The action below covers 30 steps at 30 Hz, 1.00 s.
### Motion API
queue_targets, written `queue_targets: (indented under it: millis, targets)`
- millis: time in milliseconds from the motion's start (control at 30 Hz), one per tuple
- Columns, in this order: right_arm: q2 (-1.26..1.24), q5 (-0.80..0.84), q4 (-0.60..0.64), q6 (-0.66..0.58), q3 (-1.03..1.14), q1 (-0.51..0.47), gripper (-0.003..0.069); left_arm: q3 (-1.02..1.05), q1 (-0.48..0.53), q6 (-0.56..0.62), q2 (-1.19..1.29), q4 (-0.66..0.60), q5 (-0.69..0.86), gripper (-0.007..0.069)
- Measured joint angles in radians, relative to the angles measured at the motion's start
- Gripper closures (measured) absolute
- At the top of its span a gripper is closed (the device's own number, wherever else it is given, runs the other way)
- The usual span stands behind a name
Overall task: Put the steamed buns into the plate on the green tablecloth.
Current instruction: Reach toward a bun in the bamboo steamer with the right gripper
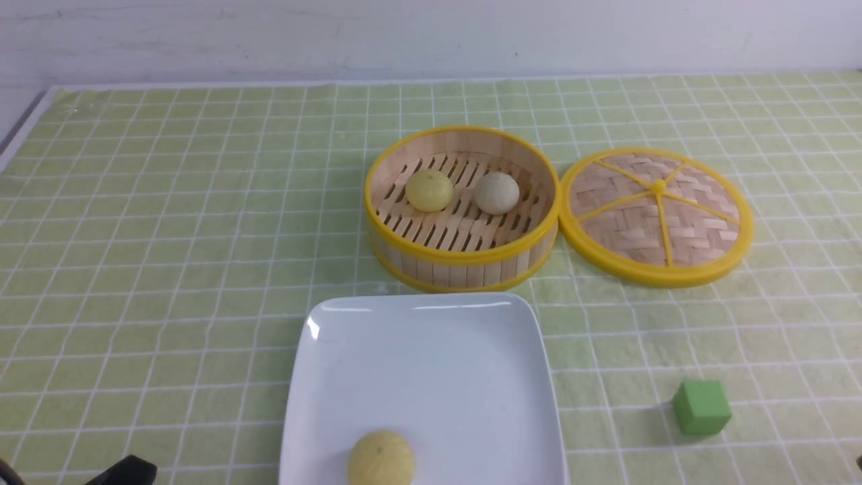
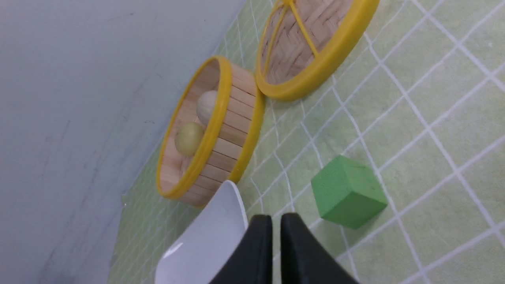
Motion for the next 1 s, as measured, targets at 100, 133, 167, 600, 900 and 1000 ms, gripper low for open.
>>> queue_targets:
  millis: [100,133,167,600,900,1000]
  targets:
    - [0.0,-0.019,0.006,0.0,0.0,0.0,0.0597,0.0,0.0,0.002,0.0,-0.011,-0.005,0.0388]
    - [0.0,-0.007,0.003,-0.031,-0.019,0.001,0.0596,-0.002,0.0,0.033,0.0,-0.016,-0.006,0.0399]
    - [0.0,0.015,-0.002,-0.084,-0.05,0.005,0.0597,-0.021,0.0,0.073,0.0,-0.016,0.011,0.0415]
    - [0.616,0.585,-0.421,-0.382,-0.677,0.019,0.0665,-0.454,0.0,0.313,0.401,0.26,0.463,0.0622]
    - [1.101,0.746,-0.082,-0.669,-0.744,0.029,0.0656,-0.498,0.0,0.47,0.769,0.317,0.567,0.0622]
    - [1.169,0.738,0.077,-0.81,-0.777,0.077,0.0631,-0.5,0.0,0.491,0.817,0.31,0.552,0.0622]
